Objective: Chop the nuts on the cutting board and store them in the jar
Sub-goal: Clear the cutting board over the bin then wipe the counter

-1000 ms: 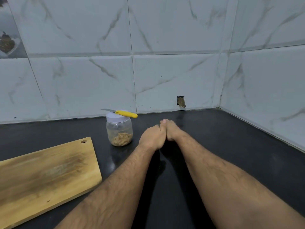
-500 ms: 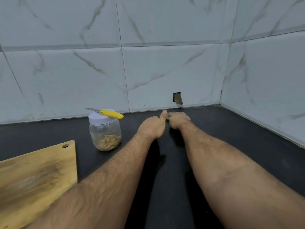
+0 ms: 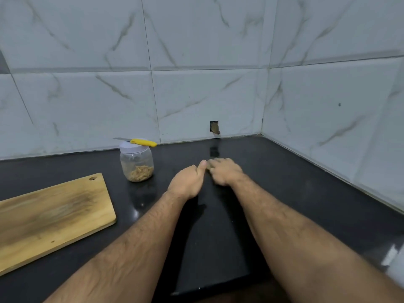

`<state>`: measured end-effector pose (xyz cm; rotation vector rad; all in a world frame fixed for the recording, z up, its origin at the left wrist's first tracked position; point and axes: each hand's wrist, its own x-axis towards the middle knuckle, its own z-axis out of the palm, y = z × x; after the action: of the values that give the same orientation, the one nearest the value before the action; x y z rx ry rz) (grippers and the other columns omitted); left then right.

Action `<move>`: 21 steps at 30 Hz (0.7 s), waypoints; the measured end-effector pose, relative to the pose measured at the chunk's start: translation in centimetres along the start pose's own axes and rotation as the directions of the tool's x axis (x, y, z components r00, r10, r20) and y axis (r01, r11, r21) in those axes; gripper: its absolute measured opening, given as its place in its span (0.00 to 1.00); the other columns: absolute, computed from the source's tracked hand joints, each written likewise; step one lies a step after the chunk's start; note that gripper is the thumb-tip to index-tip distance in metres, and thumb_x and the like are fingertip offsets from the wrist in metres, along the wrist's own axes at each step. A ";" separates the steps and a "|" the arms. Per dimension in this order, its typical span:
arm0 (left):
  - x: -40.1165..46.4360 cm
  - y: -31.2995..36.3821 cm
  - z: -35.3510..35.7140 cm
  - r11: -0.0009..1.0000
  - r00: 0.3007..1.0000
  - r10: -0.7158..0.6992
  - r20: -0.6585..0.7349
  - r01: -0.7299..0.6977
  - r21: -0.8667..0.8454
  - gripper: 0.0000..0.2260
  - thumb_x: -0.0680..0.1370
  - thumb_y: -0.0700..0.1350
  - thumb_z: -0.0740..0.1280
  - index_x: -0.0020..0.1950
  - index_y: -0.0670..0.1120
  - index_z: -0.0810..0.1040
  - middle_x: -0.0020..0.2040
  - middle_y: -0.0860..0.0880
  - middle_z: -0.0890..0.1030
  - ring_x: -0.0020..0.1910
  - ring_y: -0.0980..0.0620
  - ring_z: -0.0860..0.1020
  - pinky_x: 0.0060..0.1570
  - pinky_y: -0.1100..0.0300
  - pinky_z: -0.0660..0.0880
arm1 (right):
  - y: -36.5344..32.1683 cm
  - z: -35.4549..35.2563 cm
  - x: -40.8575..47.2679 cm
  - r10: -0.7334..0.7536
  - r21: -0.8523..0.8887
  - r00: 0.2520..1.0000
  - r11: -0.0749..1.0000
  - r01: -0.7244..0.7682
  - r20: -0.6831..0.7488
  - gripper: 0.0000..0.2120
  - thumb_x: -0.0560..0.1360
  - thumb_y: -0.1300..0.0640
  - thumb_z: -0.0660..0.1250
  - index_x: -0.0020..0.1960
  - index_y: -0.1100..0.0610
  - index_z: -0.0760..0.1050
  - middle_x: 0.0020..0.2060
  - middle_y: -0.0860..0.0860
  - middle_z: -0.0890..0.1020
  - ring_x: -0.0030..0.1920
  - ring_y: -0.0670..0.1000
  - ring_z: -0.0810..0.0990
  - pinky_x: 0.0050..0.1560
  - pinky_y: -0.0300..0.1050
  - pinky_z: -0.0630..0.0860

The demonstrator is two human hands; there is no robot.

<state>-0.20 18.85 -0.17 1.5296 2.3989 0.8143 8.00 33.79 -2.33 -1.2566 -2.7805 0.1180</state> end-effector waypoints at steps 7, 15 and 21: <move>-3.6 0.0 -0.4 0.950 0.985 0.165 0.047 -0.171 0.261 0.32 0.81 0.65 0.44 0.66 0.42 0.72 0.68 0.45 0.73 0.69 0.46 0.68 0.70 0.47 0.61 | 2.8 -1.5 -5.3 0.079 -0.019 0.997 0.997 -0.079 0.013 0.23 0.79 0.52 0.54 0.73 0.50 0.65 0.74 0.53 0.67 0.73 0.56 0.65 0.72 0.54 0.61; -6.8 -2.2 -0.7 0.910 0.972 0.097 0.212 -0.173 0.376 0.48 0.70 0.75 0.37 0.80 0.44 0.55 0.80 0.47 0.57 0.79 0.49 0.53 0.76 0.48 0.53 | -1.6 0.3 -10.2 -0.193 -0.006 0.981 0.981 0.193 0.005 0.31 0.70 0.46 0.45 0.73 0.43 0.62 0.74 0.47 0.67 0.74 0.55 0.64 0.71 0.58 0.64; -8.8 -0.3 -1.0 0.885 0.957 0.117 0.264 -0.221 0.410 0.40 0.77 0.71 0.49 0.81 0.47 0.51 0.81 0.47 0.50 0.80 0.49 0.47 0.77 0.49 0.47 | 5.7 -1.9 -11.6 0.237 0.069 0.971 0.969 -0.238 0.028 0.26 0.72 0.46 0.48 0.69 0.43 0.65 0.75 0.52 0.65 0.72 0.58 0.64 0.71 0.58 0.62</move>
<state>3.13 10.67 -0.64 1.8935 2.3961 0.0978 20.07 28.93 -1.66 -1.5721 -2.6036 0.2456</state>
